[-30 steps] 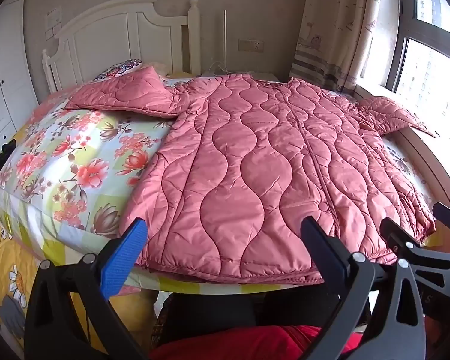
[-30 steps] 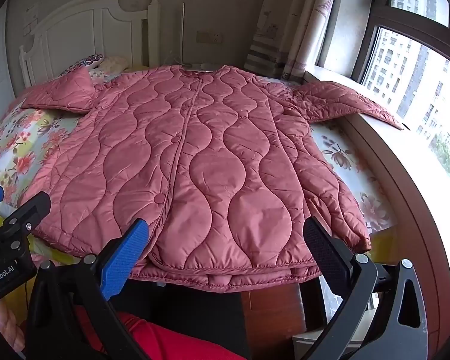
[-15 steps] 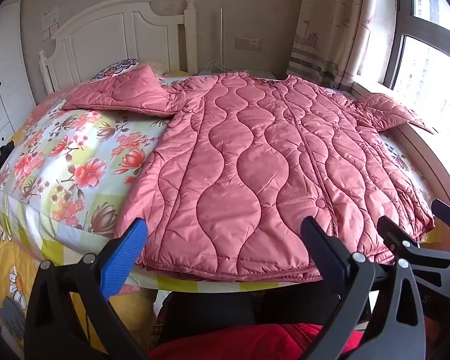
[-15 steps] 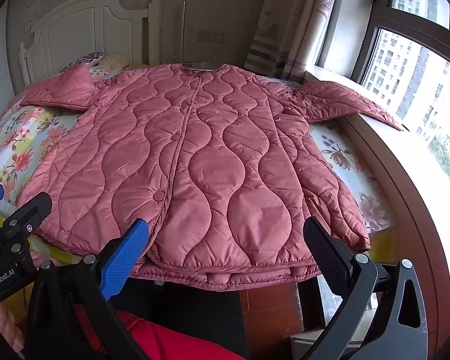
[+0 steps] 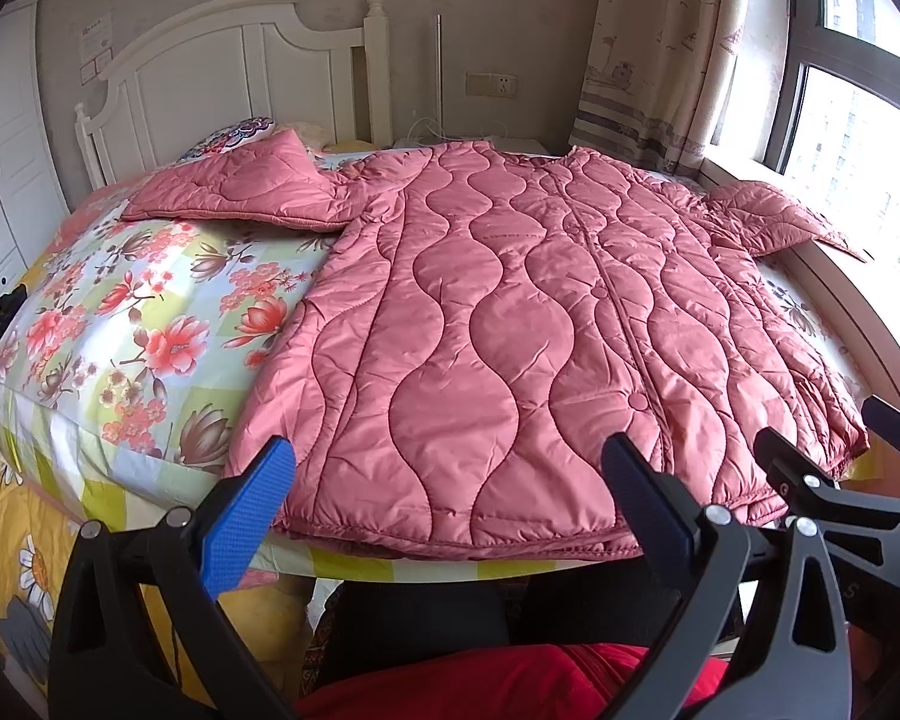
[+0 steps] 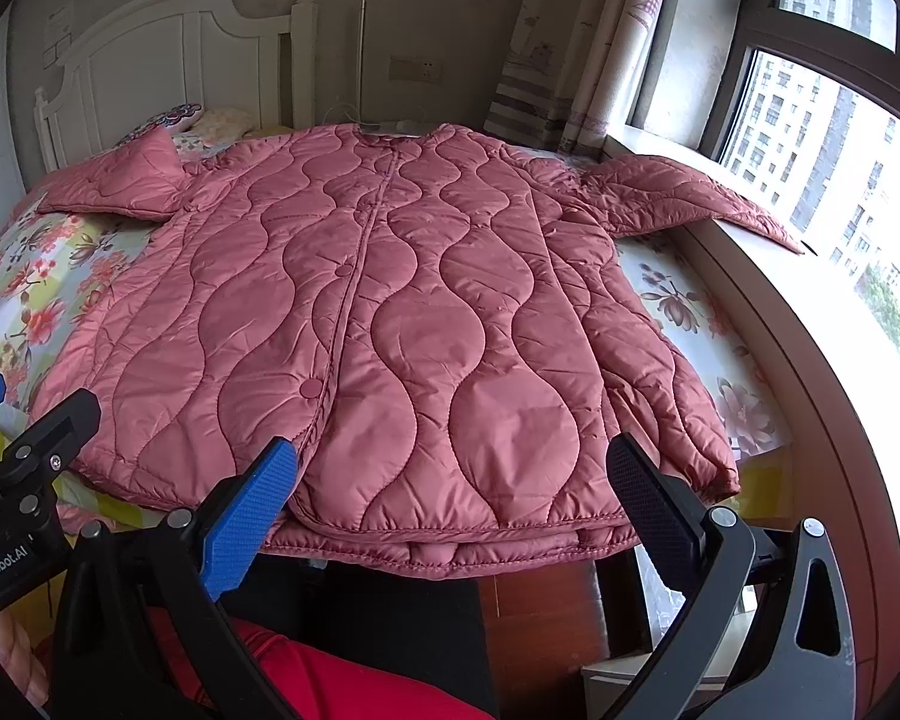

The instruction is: Fold large clothes

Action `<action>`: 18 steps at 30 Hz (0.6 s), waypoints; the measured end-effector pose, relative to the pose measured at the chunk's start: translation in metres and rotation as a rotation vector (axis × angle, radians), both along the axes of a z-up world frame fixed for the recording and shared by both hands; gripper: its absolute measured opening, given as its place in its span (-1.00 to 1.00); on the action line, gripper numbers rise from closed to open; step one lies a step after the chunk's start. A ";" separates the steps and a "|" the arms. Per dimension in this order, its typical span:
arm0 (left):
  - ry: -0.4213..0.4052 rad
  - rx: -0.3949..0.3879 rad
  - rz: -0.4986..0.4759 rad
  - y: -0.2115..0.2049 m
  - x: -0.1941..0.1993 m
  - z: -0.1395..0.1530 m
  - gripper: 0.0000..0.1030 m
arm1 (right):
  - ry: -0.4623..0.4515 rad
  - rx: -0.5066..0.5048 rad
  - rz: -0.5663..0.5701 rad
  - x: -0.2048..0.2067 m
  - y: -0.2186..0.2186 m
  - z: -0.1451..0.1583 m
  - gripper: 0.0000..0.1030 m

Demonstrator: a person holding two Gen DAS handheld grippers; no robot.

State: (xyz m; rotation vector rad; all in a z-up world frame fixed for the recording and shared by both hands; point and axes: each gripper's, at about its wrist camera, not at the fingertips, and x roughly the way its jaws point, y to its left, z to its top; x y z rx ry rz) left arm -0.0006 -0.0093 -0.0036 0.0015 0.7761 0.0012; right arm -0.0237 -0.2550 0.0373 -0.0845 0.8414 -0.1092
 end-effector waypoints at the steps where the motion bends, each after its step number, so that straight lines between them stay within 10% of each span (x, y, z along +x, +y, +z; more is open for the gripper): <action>1: 0.000 0.001 0.001 0.000 0.000 0.000 0.96 | 0.001 0.000 0.000 0.000 0.000 0.000 0.91; 18: 0.002 -0.005 -0.001 -0.002 0.000 -0.002 0.96 | 0.018 -0.003 0.000 0.001 0.001 -0.004 0.91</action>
